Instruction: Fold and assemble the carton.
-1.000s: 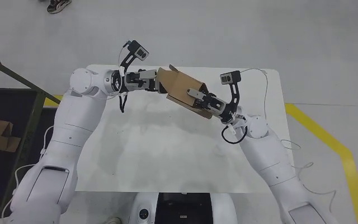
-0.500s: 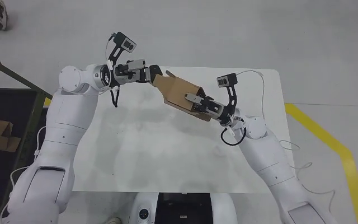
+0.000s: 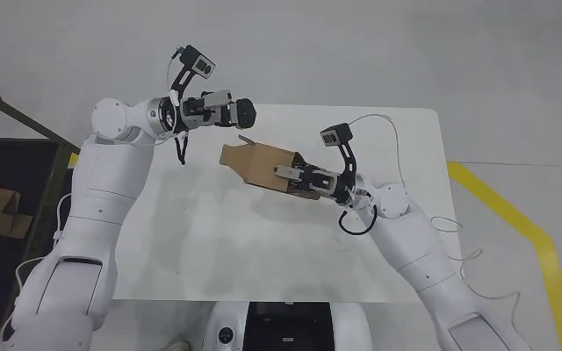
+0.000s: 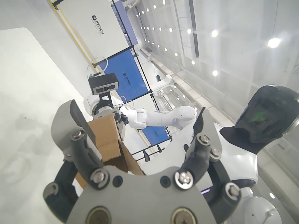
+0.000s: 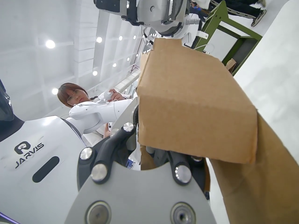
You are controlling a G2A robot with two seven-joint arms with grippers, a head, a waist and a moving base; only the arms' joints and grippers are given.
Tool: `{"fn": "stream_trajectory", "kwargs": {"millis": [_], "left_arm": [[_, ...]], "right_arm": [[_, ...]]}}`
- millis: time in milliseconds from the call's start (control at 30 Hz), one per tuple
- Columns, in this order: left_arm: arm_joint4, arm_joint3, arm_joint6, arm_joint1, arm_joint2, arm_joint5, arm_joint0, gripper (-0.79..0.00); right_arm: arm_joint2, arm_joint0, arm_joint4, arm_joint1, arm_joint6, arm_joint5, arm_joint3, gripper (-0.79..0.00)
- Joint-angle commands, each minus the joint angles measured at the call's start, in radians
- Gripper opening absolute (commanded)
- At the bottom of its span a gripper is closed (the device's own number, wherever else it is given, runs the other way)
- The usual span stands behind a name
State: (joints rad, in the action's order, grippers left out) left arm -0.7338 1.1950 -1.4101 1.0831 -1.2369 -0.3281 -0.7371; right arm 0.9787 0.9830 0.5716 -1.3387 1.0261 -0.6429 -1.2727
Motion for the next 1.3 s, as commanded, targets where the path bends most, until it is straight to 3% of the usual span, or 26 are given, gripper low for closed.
{"fn": "stream_trajectory", "kwargs": {"millis": [0, 800, 1267], "left_arm": [[-0.007, 0.001, -0.007, 0.001, 0.004, 0.002, -0.002, 0.0], [-0.015, 0.04, -0.022, 0.007, 0.034, 0.017, -0.021, 0.0], [0.162, 0.088, 0.014, -0.018, -0.018, -0.011, -0.036, 0.0]], "right_arm": [[0.004, -0.005, 0.003, -0.001, -0.014, -0.004, 0.004, -0.785], [0.013, 0.0, 0.046, -0.011, -0.063, -0.002, -0.015, -0.785], [0.069, 0.024, 0.035, 0.002, -0.057, -0.001, -0.03, -0.785]]}}
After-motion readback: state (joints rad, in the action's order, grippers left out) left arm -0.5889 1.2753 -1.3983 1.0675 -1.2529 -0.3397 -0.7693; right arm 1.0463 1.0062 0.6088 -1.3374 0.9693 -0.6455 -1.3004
